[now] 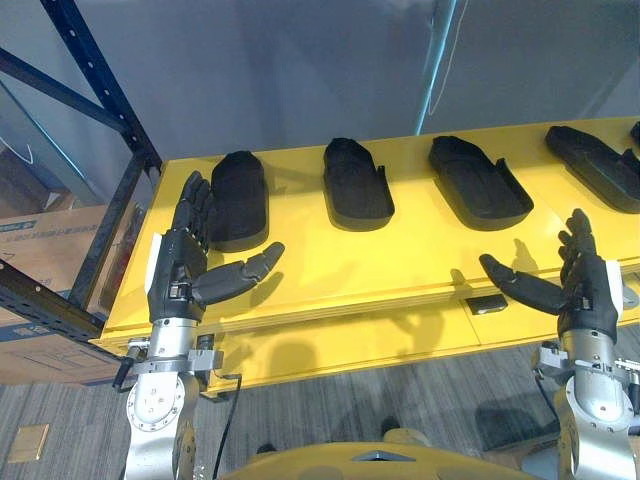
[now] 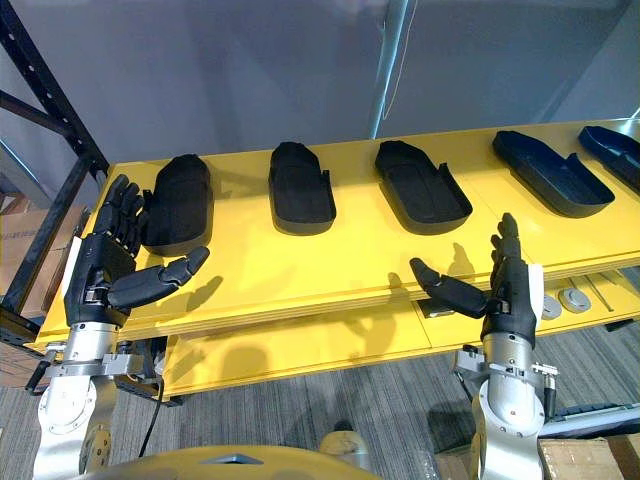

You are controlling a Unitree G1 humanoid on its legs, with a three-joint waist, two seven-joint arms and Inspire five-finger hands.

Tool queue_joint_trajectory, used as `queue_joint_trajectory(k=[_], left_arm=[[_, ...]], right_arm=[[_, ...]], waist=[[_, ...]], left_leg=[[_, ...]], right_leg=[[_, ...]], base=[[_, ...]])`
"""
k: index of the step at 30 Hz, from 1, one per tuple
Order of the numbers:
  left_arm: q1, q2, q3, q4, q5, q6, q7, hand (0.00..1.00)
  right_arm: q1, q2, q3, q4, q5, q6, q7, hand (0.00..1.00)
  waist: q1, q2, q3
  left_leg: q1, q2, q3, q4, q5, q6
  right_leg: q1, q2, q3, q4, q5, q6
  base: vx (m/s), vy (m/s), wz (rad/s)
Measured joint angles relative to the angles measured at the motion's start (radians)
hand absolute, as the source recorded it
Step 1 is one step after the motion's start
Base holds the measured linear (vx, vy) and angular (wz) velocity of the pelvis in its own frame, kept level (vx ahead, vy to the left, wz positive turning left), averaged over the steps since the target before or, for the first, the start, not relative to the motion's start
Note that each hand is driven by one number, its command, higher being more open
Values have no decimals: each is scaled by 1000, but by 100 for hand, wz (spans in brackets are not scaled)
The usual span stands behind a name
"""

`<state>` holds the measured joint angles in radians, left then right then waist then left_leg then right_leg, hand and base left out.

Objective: Walk over and take three plastic housings, then place them on the shelf

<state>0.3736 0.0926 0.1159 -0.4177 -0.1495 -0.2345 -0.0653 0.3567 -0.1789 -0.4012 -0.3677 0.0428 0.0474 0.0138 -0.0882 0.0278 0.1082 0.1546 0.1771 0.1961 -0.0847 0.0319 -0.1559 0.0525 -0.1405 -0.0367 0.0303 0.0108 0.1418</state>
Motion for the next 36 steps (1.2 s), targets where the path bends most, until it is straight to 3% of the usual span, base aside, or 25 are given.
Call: queue_joint_trajectory(k=[7, 19, 36], left_arm=[[-4, 2, -2, 0, 3, 23, -3, 100], [-5, 6, -4, 0, 42, 39, 2, 100], [-6, 7, -1, 1, 42, 39, -7, 100]], right_arm=[[-1, 0, 13, 2, 19, -13, 26, 100], [-141, 0, 25, 225, 14, -13, -155, 100], [-256, -2, -1, 351, -1, -13, -174, 100]], waist=[[2, 2, -1], [18, 4, -2], [35, 4, -3]], left_leg=[[-1, 4, -1, 0, -2, -3], [-9, 6, -49, 0, 6, -4], [-27, 6, -94, 0, 18, -4]], right_leg=[[1, 4, -4, 1, 0, -1], [25, 2, -50, 0, -7, -6], [38, -1, -94, 1, -12, -10]], base=[[0, 0, 0], [-7, -10, 11], [-5, -8, 7]])
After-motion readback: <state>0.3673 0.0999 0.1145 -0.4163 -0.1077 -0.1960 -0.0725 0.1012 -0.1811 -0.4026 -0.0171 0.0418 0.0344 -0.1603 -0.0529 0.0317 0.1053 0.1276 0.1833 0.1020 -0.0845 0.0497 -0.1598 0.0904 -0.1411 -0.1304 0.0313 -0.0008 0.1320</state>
